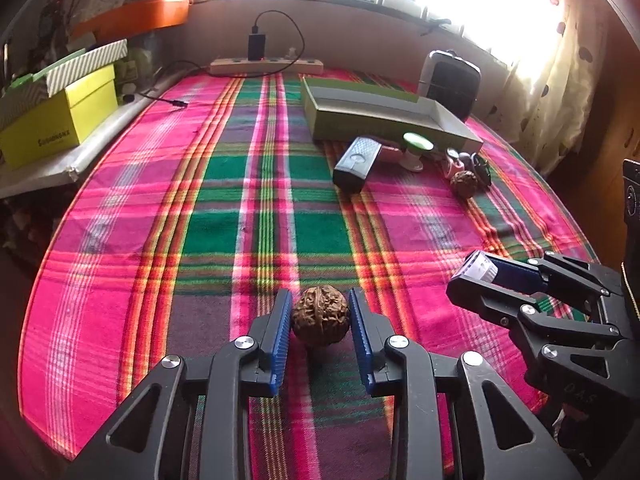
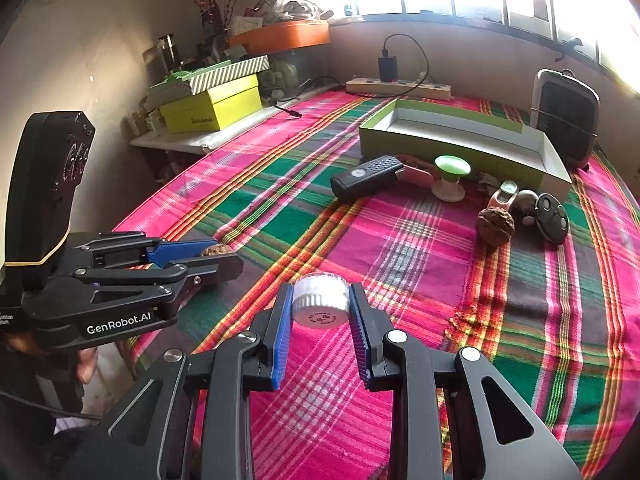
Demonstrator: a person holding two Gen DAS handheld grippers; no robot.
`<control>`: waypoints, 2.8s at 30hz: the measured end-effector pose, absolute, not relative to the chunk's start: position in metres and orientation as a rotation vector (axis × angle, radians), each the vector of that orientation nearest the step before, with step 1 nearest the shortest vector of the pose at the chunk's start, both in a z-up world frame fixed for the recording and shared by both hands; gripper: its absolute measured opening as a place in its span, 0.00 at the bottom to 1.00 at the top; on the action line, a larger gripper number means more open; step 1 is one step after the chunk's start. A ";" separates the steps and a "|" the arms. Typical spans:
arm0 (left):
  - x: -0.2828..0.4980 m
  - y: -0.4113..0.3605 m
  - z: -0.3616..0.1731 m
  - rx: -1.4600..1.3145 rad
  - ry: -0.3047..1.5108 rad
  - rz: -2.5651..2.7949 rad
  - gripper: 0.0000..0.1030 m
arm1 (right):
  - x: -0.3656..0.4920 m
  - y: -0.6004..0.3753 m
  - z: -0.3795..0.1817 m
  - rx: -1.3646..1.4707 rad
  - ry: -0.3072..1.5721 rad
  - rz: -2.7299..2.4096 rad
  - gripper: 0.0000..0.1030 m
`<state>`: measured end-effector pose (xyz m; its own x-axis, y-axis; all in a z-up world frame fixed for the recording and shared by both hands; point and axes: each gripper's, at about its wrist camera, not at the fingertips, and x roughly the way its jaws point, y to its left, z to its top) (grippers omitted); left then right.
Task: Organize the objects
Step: 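Carry the walnut with the left tool while the right tool carries the jar into the box lid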
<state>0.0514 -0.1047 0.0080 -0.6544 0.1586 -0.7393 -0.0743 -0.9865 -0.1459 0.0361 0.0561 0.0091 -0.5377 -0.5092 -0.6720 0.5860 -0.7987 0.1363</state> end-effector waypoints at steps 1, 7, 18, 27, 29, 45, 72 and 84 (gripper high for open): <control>0.050 -0.103 0.010 -1.231 -0.154 2.741 0.26 | 0.036 0.057 0.010 0.962 0.137 -2.313 0.28; 0.040 -0.095 0.021 -1.194 -0.152 2.736 0.26 | 0.029 0.065 0.016 0.955 0.122 -2.349 0.28; 0.014 -0.083 0.032 -1.161 -0.160 2.725 0.26 | 0.008 0.080 0.026 0.961 0.091 -2.404 0.28; -0.015 -0.071 0.045 -1.123 -0.156 2.727 0.26 | -0.017 0.092 0.036 0.960 0.064 -2.441 0.28; -0.022 -0.069 0.047 -1.116 -0.156 2.725 0.26 | -0.024 0.095 0.039 0.955 0.059 -2.455 0.28; -0.082 -0.064 0.060 -1.111 -0.155 2.726 0.26 | -0.084 0.122 0.057 0.959 0.014 -2.554 0.28; -0.175 -0.062 0.039 -1.220 -0.101 2.733 0.26 | -0.189 0.150 0.038 1.108 0.013 -2.620 0.28; -0.194 -0.061 0.030 -1.259 -0.083 2.732 0.26 | -0.212 0.152 0.027 1.152 0.044 -2.609 0.28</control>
<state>-0.1936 -0.0615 0.0299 -0.6428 0.1426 -0.7527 -0.0964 -0.9898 -0.1052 -0.2117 0.1519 0.0269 -0.6391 -0.2491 -0.7277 0.2734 -0.9579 0.0878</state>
